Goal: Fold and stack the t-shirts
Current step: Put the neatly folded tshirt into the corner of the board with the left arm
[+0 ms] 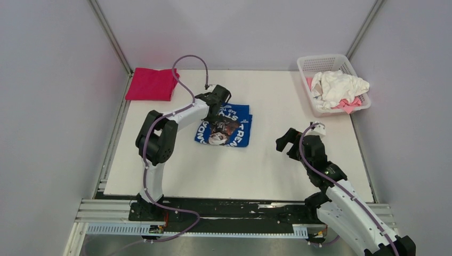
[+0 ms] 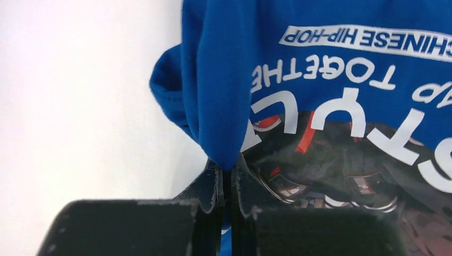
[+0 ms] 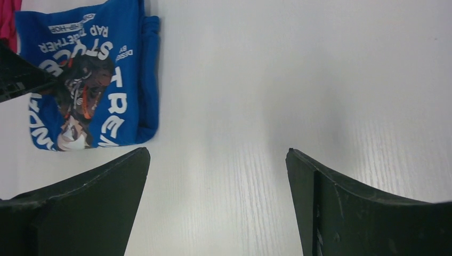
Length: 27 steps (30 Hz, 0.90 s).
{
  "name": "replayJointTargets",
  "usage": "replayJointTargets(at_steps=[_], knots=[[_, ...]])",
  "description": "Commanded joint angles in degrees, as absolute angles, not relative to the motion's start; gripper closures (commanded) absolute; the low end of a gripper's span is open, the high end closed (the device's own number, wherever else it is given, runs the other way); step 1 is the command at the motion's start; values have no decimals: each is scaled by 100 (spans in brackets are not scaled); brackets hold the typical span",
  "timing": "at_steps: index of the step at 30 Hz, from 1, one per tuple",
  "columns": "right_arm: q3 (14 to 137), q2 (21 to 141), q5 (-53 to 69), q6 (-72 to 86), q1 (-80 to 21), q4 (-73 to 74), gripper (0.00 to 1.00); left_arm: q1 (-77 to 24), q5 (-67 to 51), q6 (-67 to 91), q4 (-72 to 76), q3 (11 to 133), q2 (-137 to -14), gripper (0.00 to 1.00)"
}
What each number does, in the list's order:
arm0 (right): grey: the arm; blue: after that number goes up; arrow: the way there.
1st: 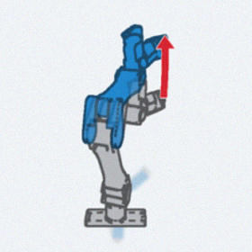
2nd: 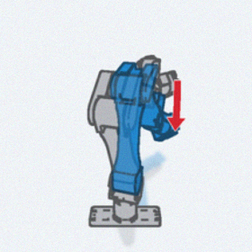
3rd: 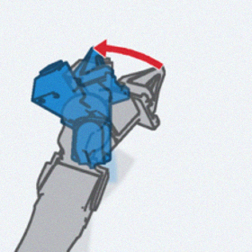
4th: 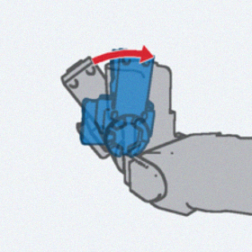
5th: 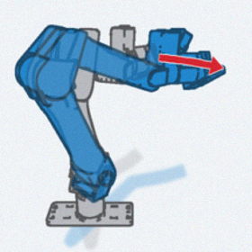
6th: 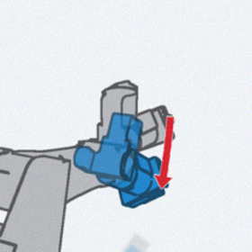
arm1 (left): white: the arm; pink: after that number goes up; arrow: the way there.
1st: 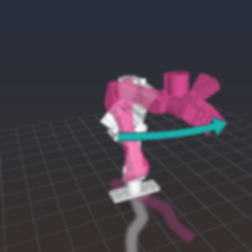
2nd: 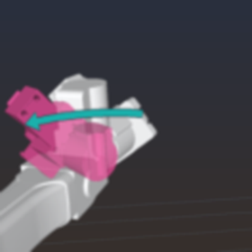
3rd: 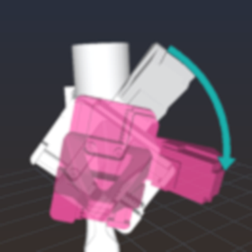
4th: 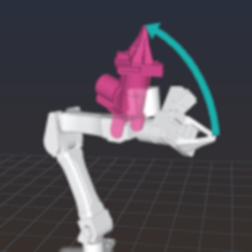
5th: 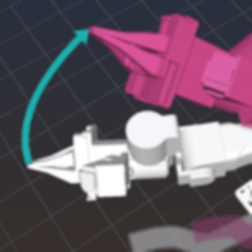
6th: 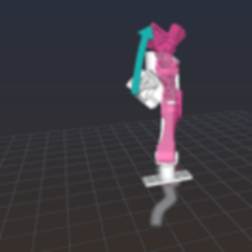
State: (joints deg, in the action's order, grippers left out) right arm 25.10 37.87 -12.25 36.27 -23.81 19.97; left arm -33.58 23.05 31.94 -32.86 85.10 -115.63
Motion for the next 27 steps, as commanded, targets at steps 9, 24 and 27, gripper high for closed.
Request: replayJointTargets(at_steps=[9,24,27], knots=[[2597,3804,-2070,3551,-2362,2127,0,-2087,4801,805,-2840,10526,-12106,100],[2639,3970,-2335,3555,-2356,1970,0,-1013,4209,-1888,-1584,12148,-12635,100],[2685,4108,-2349,3564,-2356,1953,0,-934,4085,-2035,-1679,12388,-12597,100]])
